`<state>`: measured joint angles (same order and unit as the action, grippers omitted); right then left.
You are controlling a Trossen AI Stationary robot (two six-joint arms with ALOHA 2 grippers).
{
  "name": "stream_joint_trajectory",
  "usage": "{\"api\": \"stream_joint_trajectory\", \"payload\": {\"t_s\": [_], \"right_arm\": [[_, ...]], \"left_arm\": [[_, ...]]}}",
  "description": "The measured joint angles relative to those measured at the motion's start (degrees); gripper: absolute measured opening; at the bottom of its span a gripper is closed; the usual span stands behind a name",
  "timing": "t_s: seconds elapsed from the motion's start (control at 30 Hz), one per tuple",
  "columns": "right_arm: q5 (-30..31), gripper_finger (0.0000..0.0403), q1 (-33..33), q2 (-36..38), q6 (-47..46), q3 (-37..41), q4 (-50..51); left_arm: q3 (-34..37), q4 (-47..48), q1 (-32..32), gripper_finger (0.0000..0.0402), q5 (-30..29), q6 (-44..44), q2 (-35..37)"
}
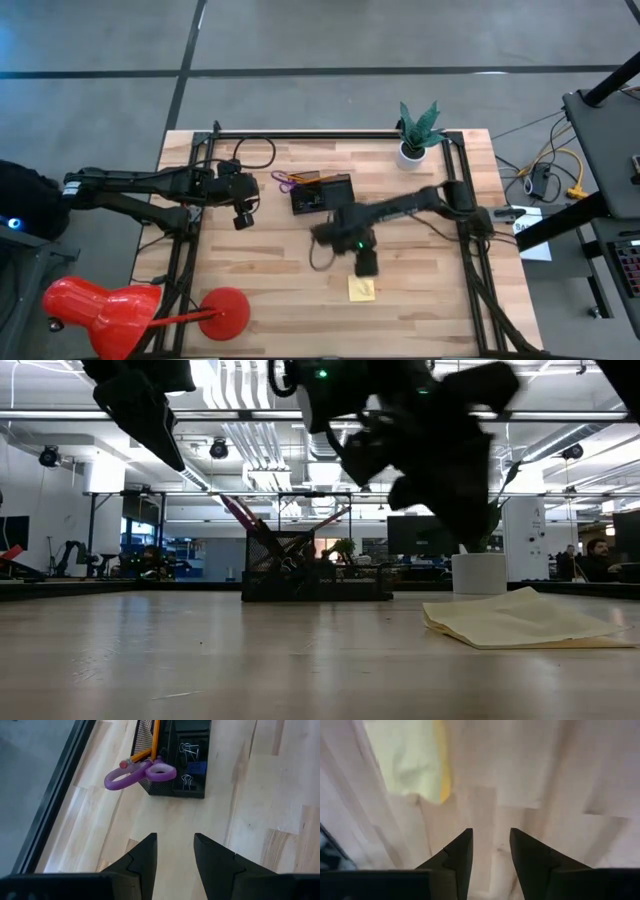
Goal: Pick and place office supplies into organizer
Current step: Put the yellow sticky notes into the black desk organizer
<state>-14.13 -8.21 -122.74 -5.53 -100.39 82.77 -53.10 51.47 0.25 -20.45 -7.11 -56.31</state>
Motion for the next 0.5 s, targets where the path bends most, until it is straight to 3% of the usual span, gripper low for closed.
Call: {"api": "stream_joint_trajectory", "payload": {"t_s": [0.2, 0.5], "right_arm": [[-0.05, 0.0121, -7.26, 0.0, 1.64, 6.11, -8.68], [1.53, 0.0121, -7.57, 0.15, -7.35, 8.84, -18.83]], "left_arm": [[0.04, 0.0, -0.01, 0.0114, 0.01, -0.09, 0.0], [0.07, -0.03, 0.0, 0.0114, 0.02, -0.05, 0.0]]}}
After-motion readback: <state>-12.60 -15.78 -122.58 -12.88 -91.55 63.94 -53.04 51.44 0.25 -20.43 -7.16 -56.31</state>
